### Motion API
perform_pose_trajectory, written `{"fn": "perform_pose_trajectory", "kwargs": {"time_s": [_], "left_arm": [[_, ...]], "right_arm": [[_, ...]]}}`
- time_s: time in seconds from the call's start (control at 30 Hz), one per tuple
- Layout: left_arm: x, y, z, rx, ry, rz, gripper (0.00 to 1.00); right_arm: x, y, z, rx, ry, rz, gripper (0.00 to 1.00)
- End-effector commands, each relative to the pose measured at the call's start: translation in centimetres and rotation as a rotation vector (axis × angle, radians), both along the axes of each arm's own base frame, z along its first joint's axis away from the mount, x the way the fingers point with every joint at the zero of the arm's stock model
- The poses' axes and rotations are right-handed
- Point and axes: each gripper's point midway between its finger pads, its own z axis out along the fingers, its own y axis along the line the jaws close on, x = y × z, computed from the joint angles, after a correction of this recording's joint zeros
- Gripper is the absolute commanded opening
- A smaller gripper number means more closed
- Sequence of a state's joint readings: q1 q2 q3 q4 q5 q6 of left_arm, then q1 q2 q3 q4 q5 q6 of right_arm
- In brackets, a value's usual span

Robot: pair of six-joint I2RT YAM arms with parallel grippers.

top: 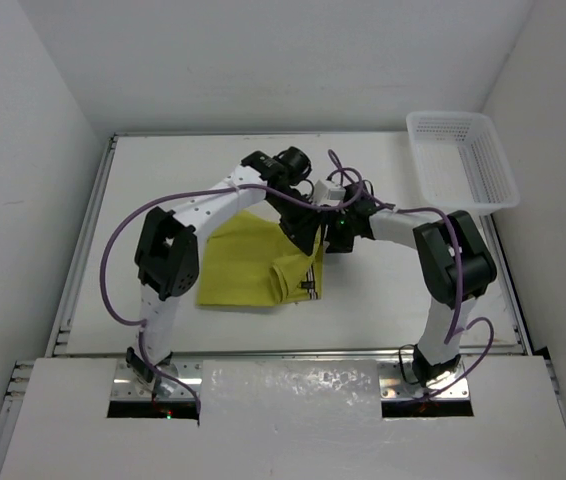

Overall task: Fold and stack the trousers
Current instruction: Fold the trousers

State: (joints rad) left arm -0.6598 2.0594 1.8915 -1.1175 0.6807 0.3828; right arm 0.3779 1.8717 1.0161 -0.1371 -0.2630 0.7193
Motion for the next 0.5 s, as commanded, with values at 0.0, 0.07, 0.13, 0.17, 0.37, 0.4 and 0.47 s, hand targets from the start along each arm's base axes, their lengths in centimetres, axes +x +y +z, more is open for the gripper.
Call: {"fn": "perform_pose_trajectory", "kwargs": {"time_s": [0.0, 0.07, 0.13, 0.17, 0.37, 0.4, 0.47], "left_arm": [[1.8, -0.8, -0.9, -0.002, -0.029, 0.034, 0.32], [2.1, -1.1, -0.9, -0.014, -0.036, 0.020, 0.76], [2.3, -1.9, 0.7, -0.069, -0.051, -0.017, 0.98], [2.1, -1.8, 1.3, -0.078, -0.051, -0.043, 1.00], [9.5, 7.5, 9.1, -0.219, -0.187, 0.183, 1.00], [10.0, 9.5, 8.7, -0.206, -0.171, 0.233, 1.00], [11.4, 16.1, 7.0, -0.119, -0.156, 0.392, 1.00]], "right_arm": [[1.7, -1.3, 1.7, -0.004, -0.050, -0.018, 0.63], [3.2, -3.5, 3.0, -0.034, -0.076, -0.049, 0.69], [3.4, -6.3, 3.8, -0.104, -0.062, -0.060, 0.72], [3.9, -7.7, 4.4, -0.128, -0.065, -0.078, 0.72], [4.3, -15.8, 10.9, -0.298, -0.181, -0.119, 0.73], [3.9, -15.3, 11.4, -0.275, -0.203, -0.086, 0.73], [2.2, -12.4, 12.1, -0.132, -0.248, -0.006, 0.73]]}}
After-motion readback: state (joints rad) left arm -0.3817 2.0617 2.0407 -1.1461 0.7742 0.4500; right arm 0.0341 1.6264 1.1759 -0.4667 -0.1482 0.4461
